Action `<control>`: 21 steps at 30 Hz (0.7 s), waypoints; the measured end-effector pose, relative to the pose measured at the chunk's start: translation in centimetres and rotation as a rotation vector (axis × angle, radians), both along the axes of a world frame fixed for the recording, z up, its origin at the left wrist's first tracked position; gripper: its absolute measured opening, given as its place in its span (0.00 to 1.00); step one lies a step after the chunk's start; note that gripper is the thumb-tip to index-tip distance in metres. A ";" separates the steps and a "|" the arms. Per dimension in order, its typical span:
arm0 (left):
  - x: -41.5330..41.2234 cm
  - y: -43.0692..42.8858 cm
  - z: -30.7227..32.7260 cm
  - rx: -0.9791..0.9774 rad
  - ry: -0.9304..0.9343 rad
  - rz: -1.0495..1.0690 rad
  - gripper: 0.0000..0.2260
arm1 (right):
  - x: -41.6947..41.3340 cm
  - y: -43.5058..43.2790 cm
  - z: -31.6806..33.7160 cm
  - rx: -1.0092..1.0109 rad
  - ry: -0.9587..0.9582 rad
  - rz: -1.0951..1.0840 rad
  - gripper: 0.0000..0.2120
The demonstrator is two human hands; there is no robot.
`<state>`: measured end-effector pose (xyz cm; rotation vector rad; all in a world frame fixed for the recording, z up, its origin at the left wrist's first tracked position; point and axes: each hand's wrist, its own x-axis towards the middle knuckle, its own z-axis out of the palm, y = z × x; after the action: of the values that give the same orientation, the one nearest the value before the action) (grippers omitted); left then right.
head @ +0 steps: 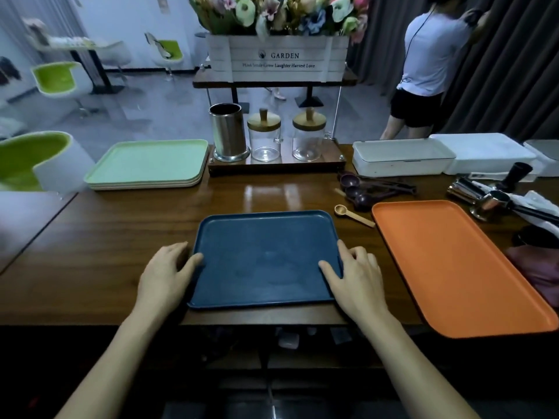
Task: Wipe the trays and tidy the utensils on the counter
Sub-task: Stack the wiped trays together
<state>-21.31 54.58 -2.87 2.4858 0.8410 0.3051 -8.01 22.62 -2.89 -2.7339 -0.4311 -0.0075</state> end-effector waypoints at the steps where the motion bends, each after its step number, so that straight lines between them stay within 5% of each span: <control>1: 0.0 -0.3 -0.6 -0.002 0.024 -0.012 0.26 | 0.1 0.2 -0.1 -0.002 -0.003 -0.013 0.35; 8: 0.3 0.1 -2.0 0.041 0.004 0.047 0.32 | 1.0 2.0 -0.2 -0.008 -0.015 -0.016 0.36; 12: 0.3 1.5 -1.6 -0.003 -0.013 0.043 0.27 | 1.2 3.8 0.0 0.007 0.030 -0.042 0.39; 21: -1.8 7.6 0.6 -0.324 -0.217 0.131 0.23 | -0.8 11.0 2.1 0.271 0.065 -0.011 0.23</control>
<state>-23.11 62.19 -2.23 2.0619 0.8864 0.4375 -8.83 33.63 -0.78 -2.4631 -0.3676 0.0185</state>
